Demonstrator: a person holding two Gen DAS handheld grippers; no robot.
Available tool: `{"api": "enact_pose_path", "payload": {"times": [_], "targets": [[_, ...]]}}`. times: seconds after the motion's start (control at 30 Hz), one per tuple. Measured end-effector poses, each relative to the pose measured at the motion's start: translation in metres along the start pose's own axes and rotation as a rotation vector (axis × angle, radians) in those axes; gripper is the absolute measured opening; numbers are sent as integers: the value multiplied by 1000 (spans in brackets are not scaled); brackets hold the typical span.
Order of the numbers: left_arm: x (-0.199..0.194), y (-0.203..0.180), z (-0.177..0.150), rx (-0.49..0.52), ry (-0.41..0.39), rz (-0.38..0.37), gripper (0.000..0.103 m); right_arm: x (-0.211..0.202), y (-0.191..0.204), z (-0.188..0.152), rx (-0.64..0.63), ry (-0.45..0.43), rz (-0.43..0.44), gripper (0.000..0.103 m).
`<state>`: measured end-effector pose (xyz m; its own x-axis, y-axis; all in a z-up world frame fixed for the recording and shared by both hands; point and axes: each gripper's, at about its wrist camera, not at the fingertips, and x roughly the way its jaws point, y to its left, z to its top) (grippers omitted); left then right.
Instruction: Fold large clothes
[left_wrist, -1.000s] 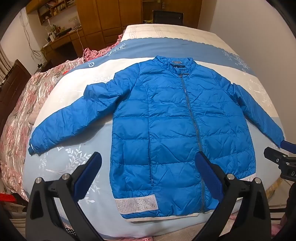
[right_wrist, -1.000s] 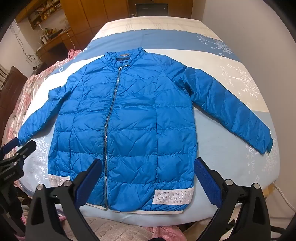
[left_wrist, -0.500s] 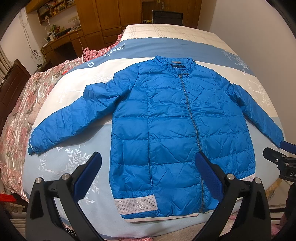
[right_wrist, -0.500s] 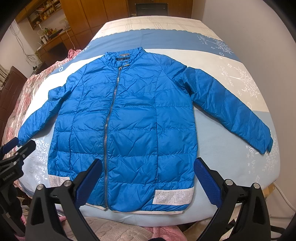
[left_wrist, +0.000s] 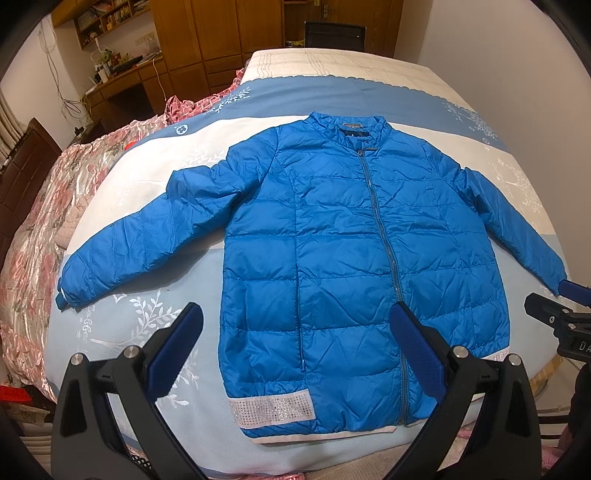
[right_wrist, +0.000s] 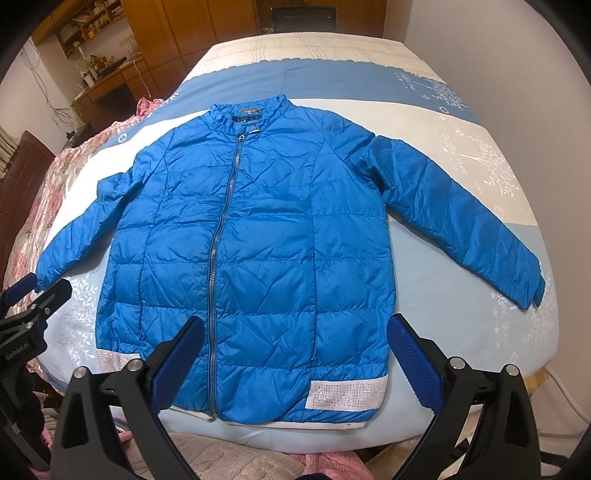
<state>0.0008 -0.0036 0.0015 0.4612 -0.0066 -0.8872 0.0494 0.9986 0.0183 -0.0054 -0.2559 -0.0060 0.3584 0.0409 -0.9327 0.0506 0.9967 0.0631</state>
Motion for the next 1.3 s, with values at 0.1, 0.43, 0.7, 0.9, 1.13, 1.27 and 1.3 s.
{"api": "enact_pose_path", "payload": {"times": [0.1,0.43,0.7,0.9,1.13,1.27,1.3], "targets": [[0,1,0,-1,0,-1,100,0,0,0,1,1,0,99],[0,0,0,0,0,-1,100,1,0,-1,2,1,0,99],[0,1,0,-1,0,-1,100,1,0,-1,2,-2,-2,99],[0,0,1,0,-3,-1,100,1,0,-1,2,-3,-2,99],[0,1,1,0,-3,-2,100,0,-1,-1,8,-3,-4,99],[-1,0,2,3,-3,-5,100,-2,-3,-2,17,-8,-10,99],[-1,1,2,5,-3,-7,100,-3,-3,-3,17,-11,-12,99]]}}
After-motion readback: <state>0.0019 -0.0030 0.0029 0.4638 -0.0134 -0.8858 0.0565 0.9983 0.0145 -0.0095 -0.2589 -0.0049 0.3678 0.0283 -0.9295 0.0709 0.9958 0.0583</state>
